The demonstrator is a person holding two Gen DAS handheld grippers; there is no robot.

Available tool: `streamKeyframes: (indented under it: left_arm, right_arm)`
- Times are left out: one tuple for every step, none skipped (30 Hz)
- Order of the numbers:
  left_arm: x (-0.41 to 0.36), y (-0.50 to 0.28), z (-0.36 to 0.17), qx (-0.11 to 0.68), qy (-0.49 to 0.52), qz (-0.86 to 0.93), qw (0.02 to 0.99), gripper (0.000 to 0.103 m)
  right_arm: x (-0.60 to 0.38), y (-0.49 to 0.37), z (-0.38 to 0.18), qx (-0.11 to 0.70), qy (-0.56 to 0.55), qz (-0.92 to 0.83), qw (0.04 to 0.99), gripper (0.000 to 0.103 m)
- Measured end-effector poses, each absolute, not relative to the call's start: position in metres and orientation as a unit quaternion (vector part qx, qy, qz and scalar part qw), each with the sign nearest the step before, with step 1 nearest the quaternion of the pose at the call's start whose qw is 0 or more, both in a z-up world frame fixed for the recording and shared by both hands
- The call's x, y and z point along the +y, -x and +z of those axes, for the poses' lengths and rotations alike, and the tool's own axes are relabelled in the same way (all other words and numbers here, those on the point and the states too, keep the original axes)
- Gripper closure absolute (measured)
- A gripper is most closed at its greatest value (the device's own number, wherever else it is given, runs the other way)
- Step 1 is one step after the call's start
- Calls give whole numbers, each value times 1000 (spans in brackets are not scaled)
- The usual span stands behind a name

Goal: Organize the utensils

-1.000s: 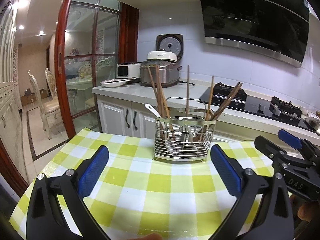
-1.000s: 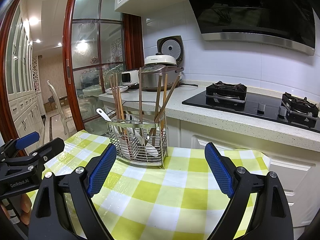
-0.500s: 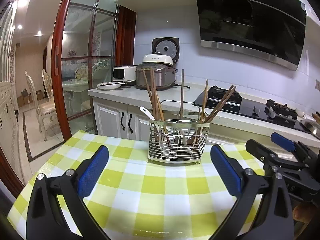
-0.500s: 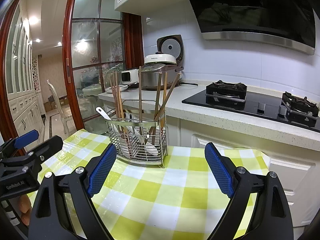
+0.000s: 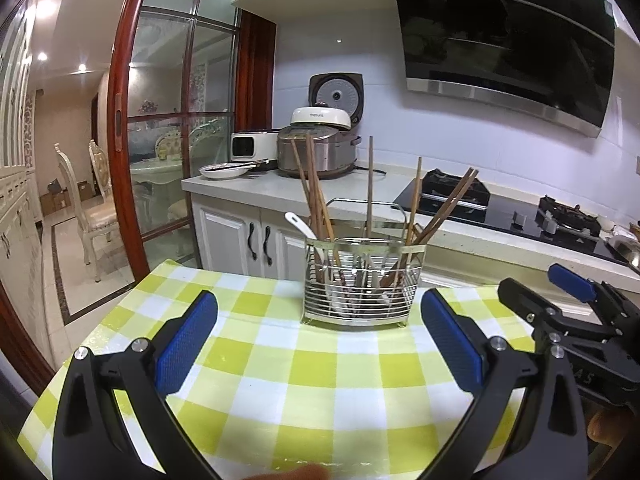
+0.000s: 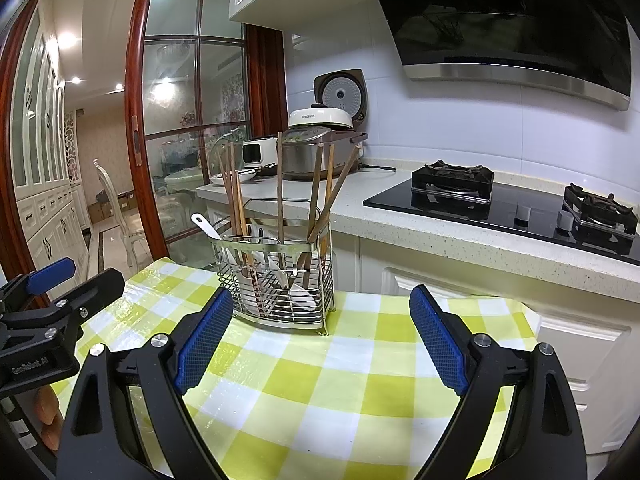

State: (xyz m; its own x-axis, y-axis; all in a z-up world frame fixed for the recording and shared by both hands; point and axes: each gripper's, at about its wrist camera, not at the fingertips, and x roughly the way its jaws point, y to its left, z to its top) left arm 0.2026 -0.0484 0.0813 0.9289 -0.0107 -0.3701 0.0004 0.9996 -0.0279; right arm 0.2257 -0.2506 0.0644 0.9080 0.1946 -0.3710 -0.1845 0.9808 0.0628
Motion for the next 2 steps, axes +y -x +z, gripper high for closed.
streamKeyframes:
  left_arm:
    - [-48,-202,81,187,13,0,982,4]
    - [-49,-202,81,186,13,1,983,4]
  right_arm:
    - [-251,-226,64,191,-13,97,977,18]
    - [-250,-226,65,191,-12,97,977,18]
